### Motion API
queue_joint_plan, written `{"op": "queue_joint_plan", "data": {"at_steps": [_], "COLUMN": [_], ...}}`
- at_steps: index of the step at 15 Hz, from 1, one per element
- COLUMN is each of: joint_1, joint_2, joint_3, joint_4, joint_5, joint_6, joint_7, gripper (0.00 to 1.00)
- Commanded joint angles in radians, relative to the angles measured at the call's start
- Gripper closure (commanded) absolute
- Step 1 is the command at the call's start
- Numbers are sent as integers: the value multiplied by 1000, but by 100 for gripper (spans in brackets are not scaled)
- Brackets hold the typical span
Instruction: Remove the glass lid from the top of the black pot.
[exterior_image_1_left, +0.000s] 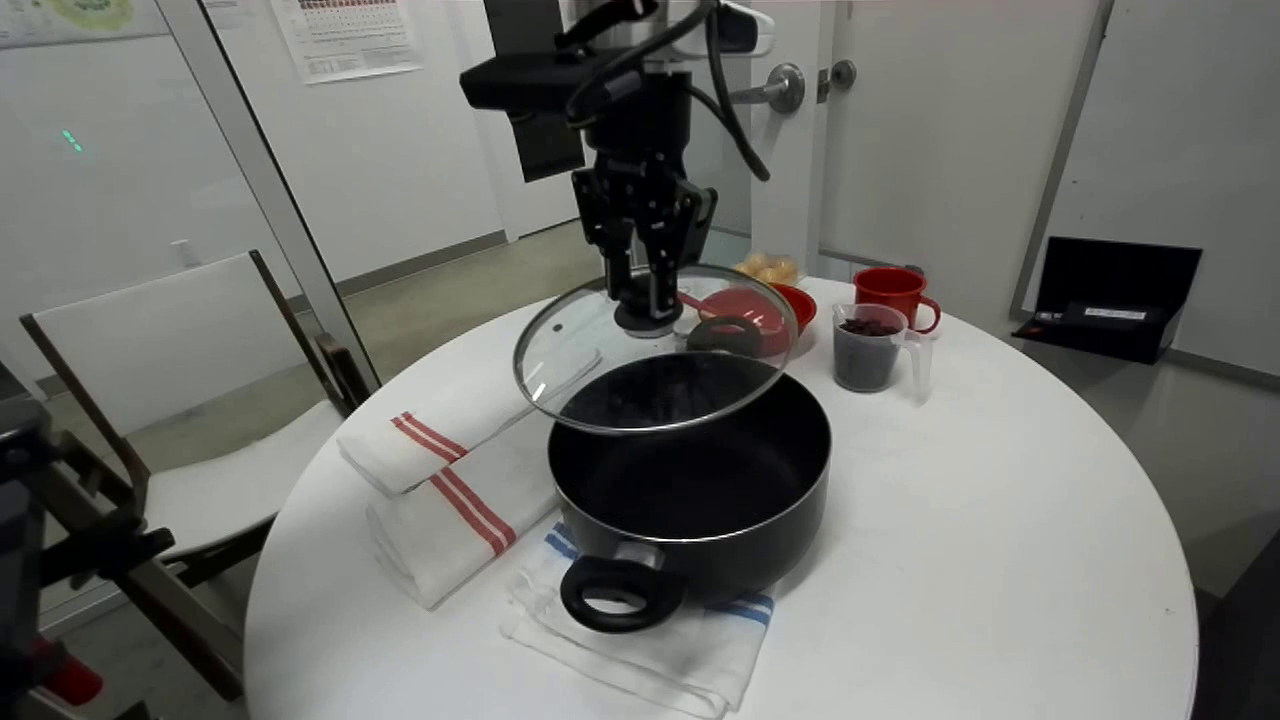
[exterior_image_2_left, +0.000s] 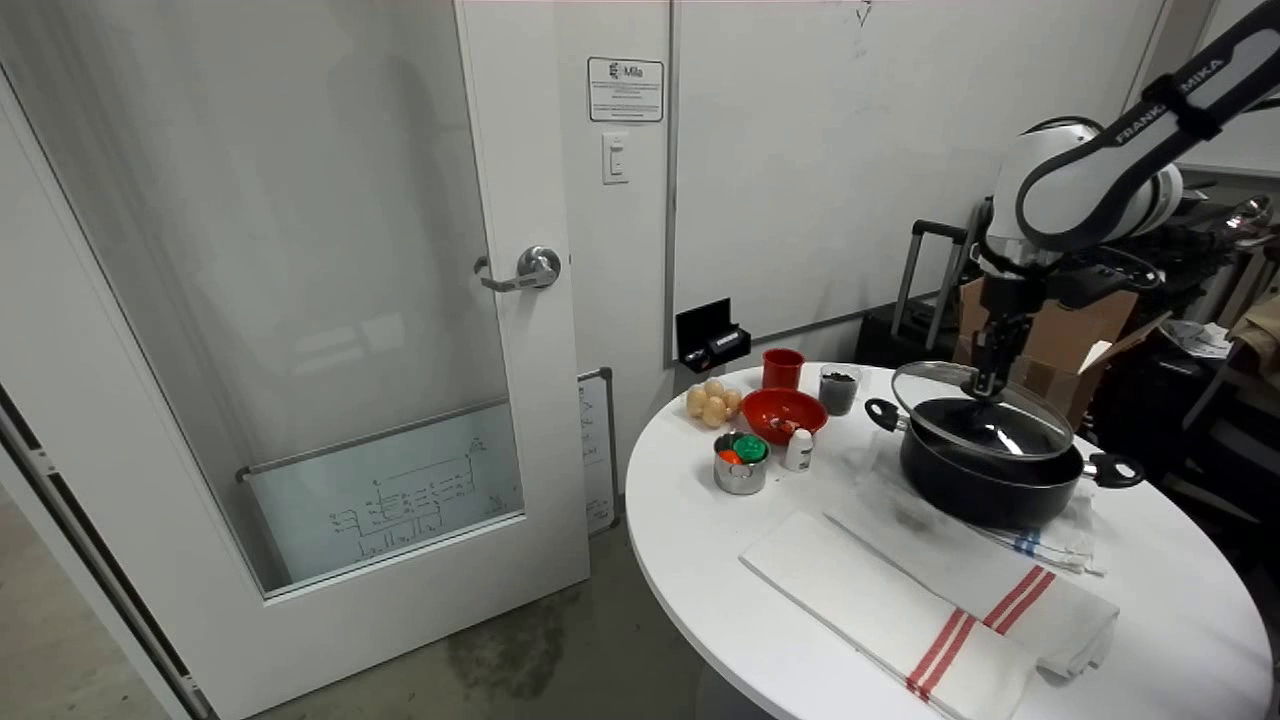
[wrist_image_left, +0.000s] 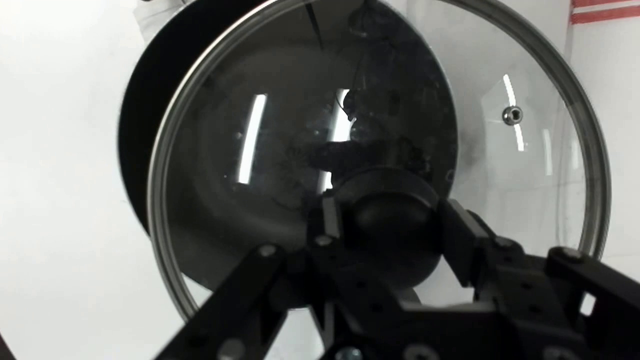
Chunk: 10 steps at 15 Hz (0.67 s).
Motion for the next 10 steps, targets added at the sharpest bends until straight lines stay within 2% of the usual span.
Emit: {"op": "queue_joint_plan", "data": {"at_steps": [1, 6, 10], "joint_1": [21, 98, 179], "joint_2": [-99, -111, -73], "joint_3": [29, 61, 77], "joint_4": [-76, -47, 18], "joint_5": [10, -19, -55], "joint_6": [8, -43, -104], "joint_7": [-28, -26, -14], "gripper": [75, 75, 75]}}
